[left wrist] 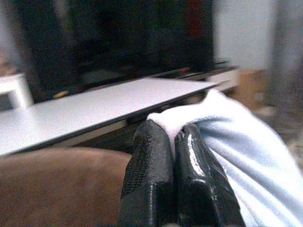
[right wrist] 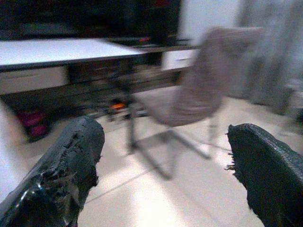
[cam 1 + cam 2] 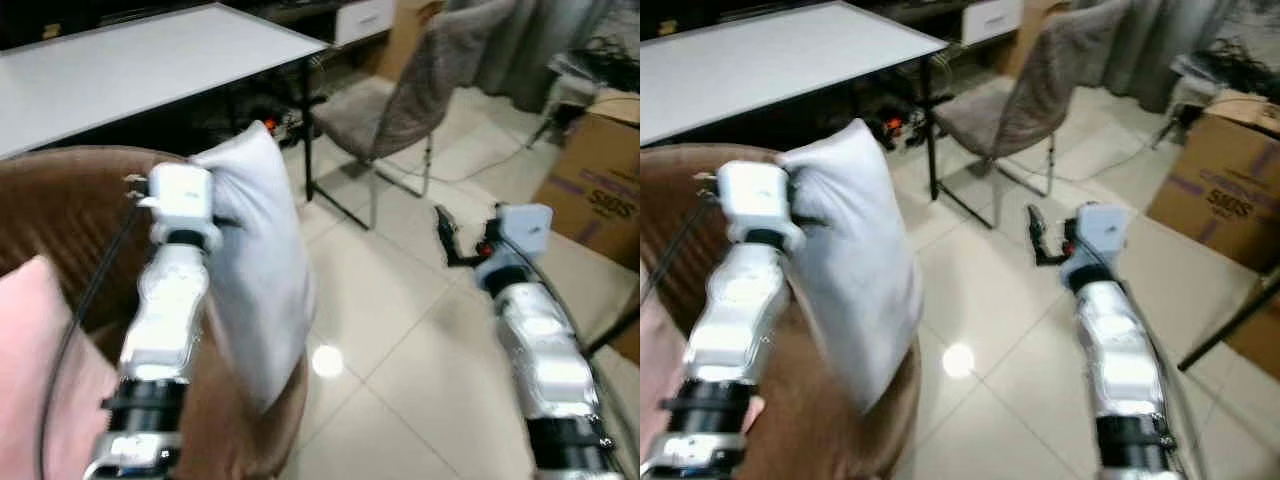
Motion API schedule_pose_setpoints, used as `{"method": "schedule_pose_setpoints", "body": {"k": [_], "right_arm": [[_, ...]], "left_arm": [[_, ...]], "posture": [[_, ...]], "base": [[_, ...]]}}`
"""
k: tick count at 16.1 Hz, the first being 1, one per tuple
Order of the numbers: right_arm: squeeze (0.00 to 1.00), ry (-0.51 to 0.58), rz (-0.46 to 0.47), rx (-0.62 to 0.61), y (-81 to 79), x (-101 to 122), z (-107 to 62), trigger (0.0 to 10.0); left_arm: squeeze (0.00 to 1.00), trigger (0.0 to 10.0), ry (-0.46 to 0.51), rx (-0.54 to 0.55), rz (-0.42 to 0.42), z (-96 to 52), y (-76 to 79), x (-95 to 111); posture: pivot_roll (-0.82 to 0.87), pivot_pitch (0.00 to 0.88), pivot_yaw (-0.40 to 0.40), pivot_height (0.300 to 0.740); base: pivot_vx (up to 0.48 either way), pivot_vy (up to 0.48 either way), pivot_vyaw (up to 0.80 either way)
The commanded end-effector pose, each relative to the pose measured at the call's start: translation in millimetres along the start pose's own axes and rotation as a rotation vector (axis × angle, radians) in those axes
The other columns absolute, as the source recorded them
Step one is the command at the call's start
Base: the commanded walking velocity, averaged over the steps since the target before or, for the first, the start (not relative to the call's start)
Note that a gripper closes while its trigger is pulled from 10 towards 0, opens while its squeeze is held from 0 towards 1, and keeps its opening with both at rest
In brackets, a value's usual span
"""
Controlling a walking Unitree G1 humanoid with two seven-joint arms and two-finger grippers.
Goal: Move the pillow to the sofa from floor
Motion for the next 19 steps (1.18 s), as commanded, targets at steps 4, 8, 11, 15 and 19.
{"method": "schedule_pose_setpoints", "body": {"k": [4, 8, 11, 15, 19], "right_arm": [[0.00, 0.039, -0.050, 0.039, -2.3, 10, 1.5, 10.0], [0.00, 0.038, -0.021, 0.071, -10.6, 9, 3.5, 10.0], [0.00, 0.044, -0.018, 0.073, -10.9, 10, 2.5, 10.0], [0.00, 0.030, -0.028, 0.058, -8.3, 8, 2.0, 10.0], [0.00, 0.013, -0.009, 0.010, -1.5, 5, 2.2, 10.0]], "left_arm": [[0.00, 10.0, 0.012, -0.051, -0.013, -5.8, 12.1, 2], [0.00, 10.0, -0.020, -0.072, 0.019, -8.4, 15.4, -6], [0.00, 10.0, -0.008, -0.069, 0.026, -8.4, 12.9, -4], [0.00, 10.0, -0.039, -0.086, 0.027, -10.9, 18.5, -10], [0.00, 10.0, -0.041, -0.144, 0.060, -13.3, 28.3, -13]], "posture": [[-0.02, 0.000, 0.028, 0.740], [-0.01, 0.000, 0.028, 0.740], [-0.02, 0.000, 0.030, 0.740], [-0.02, 0.000, 0.032, 0.740], [-0.03, 0.000, 0.033, 0.740]], "base": [[0.000, 0.000, 0.60], [0.000, 0.000, 0.80], [0.000, 0.000, 0.80], [0.000, 0.000, 0.80], [0.000, 0.000, 0.00]]}}
Point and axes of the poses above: a point about 5 cm out from each wrist's last joint towards the gripper, its own z axis pointing out of the wrist towards the gripper, its own x axis along the axis of the wrist's last joint, y = z × x, the point moved 2 cm from there along z, pointing out of the wrist towards the gripper, and after that the axes turned 3 degrees about z, right-handed, at the moved point
